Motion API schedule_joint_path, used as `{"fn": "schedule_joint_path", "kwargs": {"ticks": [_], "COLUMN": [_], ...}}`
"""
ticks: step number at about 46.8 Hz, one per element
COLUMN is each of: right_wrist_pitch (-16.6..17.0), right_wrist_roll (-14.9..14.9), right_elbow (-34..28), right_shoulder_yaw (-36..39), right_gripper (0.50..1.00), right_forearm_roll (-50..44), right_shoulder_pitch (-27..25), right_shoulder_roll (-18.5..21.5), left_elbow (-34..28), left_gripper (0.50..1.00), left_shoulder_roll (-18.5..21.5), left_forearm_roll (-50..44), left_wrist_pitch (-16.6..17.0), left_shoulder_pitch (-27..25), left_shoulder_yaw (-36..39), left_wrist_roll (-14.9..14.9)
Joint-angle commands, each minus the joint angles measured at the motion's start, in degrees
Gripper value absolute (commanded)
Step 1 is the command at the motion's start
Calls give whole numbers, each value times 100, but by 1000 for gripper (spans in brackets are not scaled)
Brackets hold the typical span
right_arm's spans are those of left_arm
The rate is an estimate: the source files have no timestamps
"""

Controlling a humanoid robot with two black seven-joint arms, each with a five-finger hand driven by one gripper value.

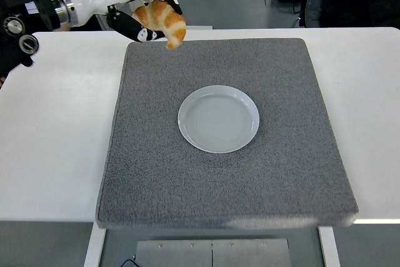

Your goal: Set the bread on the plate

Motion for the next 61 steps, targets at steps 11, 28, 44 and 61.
{"fn": "schedule_joint_path", "kwargs": {"ticks": [11,28,44,61], "right_wrist_pitch": [-1,-1,-1,-1], "right_wrist_roll": [-7,1,1,1], "right_elbow": [0,0,0,0], "right_shoulder_yaw": [0,0,0,0], "right_gripper": [1000,1000,1000,1000], "right_forearm_roll": [0,0,0,0], "right_shoulder_pitch": [1,1,1,1], "right_shoulder_roll": [0,0,0,0], "left_elbow": [1047,1206,1206,1215], "left_gripper": [500,500,500,500], "left_shoulder_roll": [-1571,-2134,-2116,-2081], "left_forearm_roll": [17,35,87,96], "left_wrist_pitch": [32,339,788,1033], "left_shoulder_pitch": [-258,-224,356,699], "left_shoulder_yaw": [233,980,1270,1543], "left_wrist_roll": [-5,-215,-690,-787]}}
